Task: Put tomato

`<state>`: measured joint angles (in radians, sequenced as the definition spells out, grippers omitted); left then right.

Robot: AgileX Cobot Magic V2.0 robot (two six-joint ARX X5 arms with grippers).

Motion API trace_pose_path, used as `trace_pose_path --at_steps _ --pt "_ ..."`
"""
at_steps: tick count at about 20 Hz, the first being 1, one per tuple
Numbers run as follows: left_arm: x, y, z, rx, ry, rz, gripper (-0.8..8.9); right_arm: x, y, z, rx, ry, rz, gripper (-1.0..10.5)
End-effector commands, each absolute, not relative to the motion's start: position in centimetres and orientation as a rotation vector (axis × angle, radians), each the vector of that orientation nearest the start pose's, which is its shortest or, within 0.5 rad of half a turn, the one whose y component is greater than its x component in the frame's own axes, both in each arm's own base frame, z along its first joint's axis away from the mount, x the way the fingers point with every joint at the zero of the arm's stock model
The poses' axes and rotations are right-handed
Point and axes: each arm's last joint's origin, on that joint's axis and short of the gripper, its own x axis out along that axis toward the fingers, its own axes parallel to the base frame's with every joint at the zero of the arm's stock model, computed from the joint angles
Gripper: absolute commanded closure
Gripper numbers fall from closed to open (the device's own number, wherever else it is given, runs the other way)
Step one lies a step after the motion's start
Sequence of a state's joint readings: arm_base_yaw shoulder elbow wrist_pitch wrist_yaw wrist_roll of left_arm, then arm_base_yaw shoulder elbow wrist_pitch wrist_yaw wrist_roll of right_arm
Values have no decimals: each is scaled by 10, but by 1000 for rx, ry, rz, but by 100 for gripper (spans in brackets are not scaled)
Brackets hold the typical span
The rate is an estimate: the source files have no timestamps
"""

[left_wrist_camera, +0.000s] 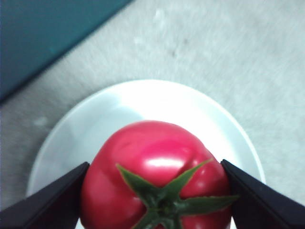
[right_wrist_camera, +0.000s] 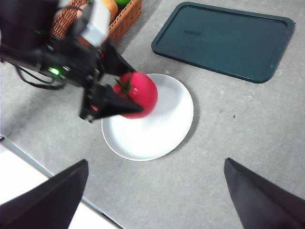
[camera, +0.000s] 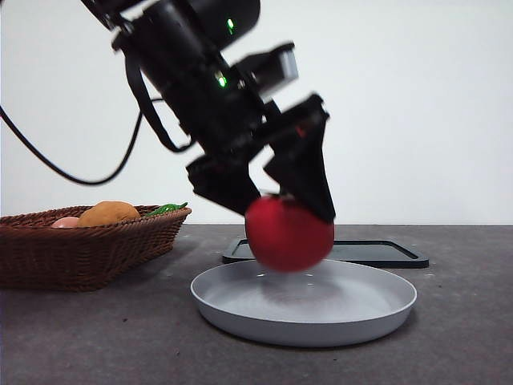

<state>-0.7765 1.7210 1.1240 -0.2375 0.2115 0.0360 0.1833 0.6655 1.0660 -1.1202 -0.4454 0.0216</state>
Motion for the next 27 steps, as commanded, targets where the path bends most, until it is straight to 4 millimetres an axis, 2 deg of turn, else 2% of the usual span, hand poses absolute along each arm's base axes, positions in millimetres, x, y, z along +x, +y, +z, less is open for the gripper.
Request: trace_pose_path --at_steps 1,5,9,13,18,23,27 --pt "254 -268 196 290 818 -957 475 81 28 359 107 727 600 491" --pt "255 -271 184 300 847 -957 474 81 28 359 107 728 600 491" --pt "256 -272 181 304 858 -956 468 81 28 359 107 728 599 491" --pt "256 -272 181 304 859 -956 335 81 28 358 108 732 599 491" --pt "256 -272 181 298 870 -951 335 81 28 358 108 732 599 491" --pt "260 -273 201 303 894 -942 335 81 28 358 108 732 599 491" --pt "264 -264 236 281 860 -924 335 81 28 358 108 732 599 491"
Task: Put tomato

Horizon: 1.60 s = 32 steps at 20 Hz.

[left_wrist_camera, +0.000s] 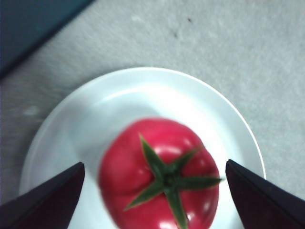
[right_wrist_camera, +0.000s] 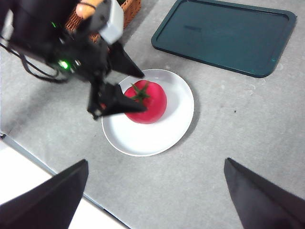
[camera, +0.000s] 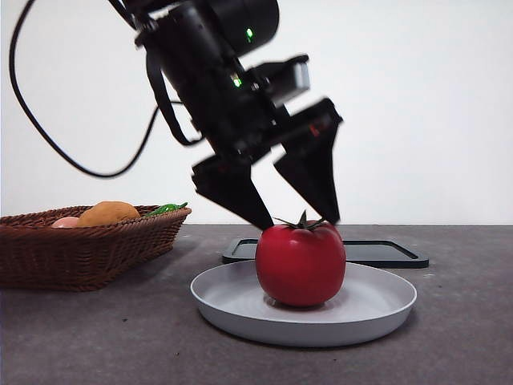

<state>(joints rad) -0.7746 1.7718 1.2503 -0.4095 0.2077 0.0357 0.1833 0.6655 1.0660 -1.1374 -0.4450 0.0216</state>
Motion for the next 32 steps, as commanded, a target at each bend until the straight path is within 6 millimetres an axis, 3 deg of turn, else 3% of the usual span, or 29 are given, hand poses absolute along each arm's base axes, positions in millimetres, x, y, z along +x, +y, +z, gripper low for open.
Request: trace_pose_path --at_steps 1,7,10,13,16,19,26,32 --pt "265 -259 247 269 838 -917 335 81 28 358 108 731 599 491" --pt "255 -203 322 147 673 -825 335 81 28 359 107 727 599 491" --pt "239 -163 358 95 598 -771 335 82 28 360 105 716 600 491" --pt "215 -125 379 90 591 -744 335 83 28 361 103 697 602 491" --pt "194 -93 387 84 633 -736 336 86 29 360 104 706 601 491" --pt "172 -75 387 54 705 -793 336 93 30 359 106 730 600 491" --pt "128 -66 381 34 903 -1003 345 109 33 354 114 777 601 491" --pt "123 -65 383 41 879 -1009 345 110 34 354 125 784 624 491"
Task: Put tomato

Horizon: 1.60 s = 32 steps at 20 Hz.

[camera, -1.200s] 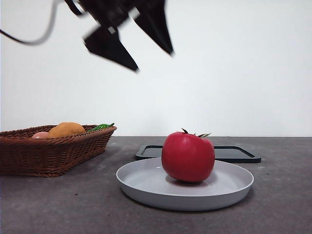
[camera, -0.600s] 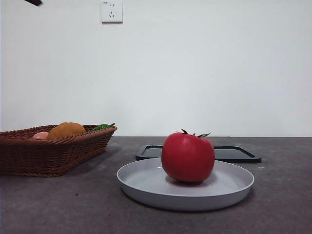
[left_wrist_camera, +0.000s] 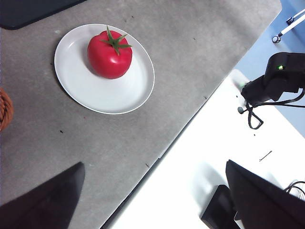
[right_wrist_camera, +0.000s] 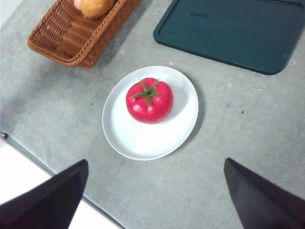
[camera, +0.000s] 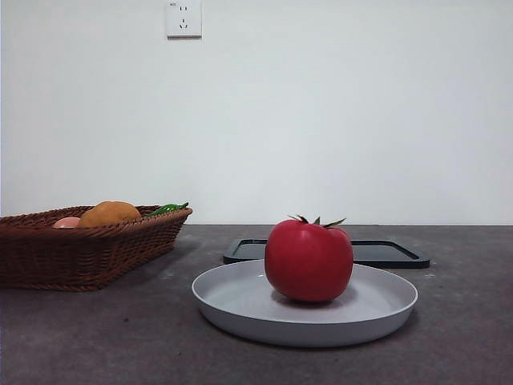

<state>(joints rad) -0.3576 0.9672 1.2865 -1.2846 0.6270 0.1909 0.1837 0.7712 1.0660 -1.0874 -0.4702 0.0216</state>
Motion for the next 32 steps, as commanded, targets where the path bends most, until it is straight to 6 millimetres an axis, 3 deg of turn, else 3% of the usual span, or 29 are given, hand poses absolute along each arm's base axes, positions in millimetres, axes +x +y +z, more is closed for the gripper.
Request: trace_pose_path --at_steps 1,6,11,21,26,32 --pt "123 -65 383 41 877 -1009 345 110 35 354 124 784 627 491" --pt "124 -65 384 44 859 -1010 345 122 44 351 116 806 692 491" --pt "124 -65 384 44 860 -1010 345 158 69 340 85 849 772 486" --pt "124 -65 384 44 859 -1010 345 232 136 279 -19 977 830 451" --pt "124 -65 384 44 859 -1010 345 250 165 244 -92 1035 814 450" --pt "124 -65 384 44 859 -1010 345 258 186 223 -146 1023 808 450"
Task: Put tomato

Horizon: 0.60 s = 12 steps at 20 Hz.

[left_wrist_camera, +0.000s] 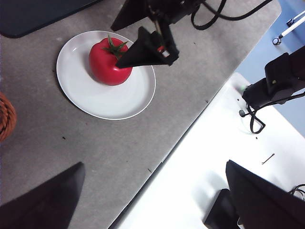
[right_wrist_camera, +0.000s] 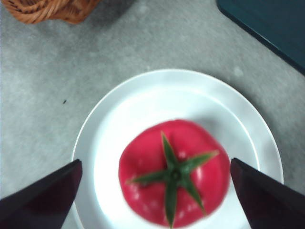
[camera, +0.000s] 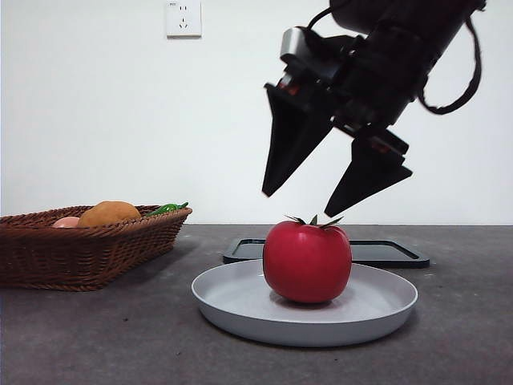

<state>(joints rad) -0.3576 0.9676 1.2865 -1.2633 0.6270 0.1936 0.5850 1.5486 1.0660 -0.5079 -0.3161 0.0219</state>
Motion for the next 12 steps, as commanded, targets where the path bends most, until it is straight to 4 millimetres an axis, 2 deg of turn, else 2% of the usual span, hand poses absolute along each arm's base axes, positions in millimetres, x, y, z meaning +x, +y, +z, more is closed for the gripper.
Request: trace_pose_path --at_steps 1,3,10,12 --pt "124 -65 384 44 859 -1009 345 259 188 219 -163 1032 788 446" --pt "124 -65 384 44 859 -1009 346 261 191 210 -175 1053 775 407" --pt "124 -65 384 44 856 -1010 346 266 202 184 -193 1122 787 404" --pt "124 -65 384 45 855 -1010 346 264 204 183 -201 1123 791 463"
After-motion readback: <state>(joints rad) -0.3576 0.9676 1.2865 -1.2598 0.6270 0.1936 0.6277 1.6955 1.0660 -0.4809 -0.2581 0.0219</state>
